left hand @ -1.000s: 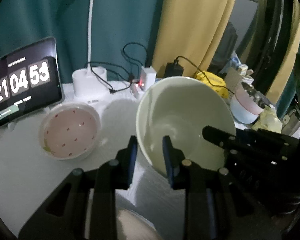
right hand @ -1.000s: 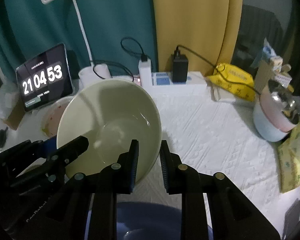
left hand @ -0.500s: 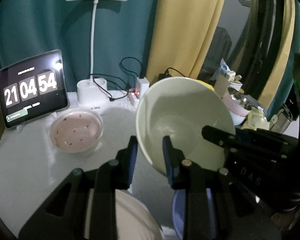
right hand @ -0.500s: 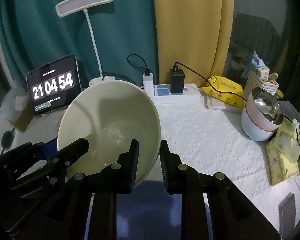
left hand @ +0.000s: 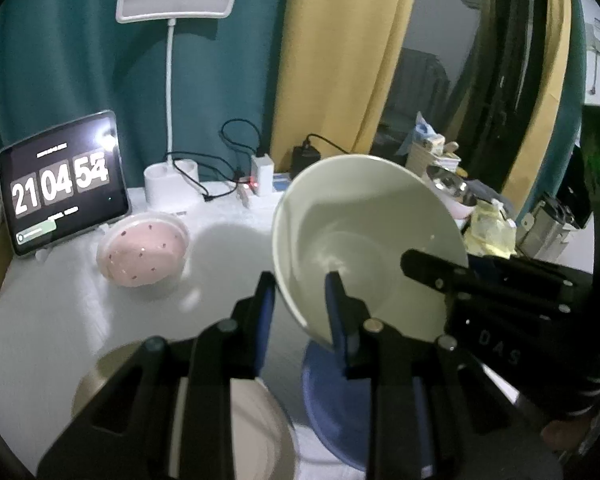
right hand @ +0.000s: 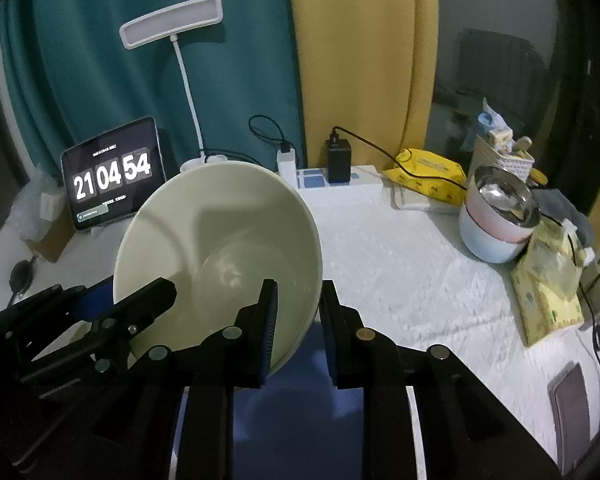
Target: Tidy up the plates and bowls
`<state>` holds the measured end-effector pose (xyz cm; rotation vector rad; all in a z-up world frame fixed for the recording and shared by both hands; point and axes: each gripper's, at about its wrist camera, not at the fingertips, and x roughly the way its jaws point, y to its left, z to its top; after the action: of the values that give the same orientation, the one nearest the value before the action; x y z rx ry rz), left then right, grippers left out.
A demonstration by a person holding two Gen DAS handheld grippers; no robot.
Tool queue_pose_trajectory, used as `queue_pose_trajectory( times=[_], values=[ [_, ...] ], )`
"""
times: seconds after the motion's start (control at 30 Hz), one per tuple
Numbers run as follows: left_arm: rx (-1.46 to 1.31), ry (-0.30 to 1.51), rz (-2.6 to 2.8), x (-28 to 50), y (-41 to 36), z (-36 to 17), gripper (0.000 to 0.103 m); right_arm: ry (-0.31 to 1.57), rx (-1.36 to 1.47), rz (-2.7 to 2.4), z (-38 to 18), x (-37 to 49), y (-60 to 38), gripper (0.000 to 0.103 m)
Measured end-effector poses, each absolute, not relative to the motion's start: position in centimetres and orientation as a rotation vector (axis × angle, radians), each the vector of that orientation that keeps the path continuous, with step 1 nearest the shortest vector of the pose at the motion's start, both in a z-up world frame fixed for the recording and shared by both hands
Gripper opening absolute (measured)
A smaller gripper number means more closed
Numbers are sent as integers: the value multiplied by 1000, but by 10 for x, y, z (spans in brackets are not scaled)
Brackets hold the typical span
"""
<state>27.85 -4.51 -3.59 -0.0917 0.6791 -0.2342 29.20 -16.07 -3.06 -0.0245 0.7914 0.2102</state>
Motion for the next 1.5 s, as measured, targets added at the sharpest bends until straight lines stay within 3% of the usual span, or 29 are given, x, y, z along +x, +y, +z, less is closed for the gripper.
queue_pose_trajectory(
  times=[1.5],
  values=[
    [43, 827, -265, 248, -94, -96, 27, 915, -38, 160, -93, 252, -199, 23]
  ],
)
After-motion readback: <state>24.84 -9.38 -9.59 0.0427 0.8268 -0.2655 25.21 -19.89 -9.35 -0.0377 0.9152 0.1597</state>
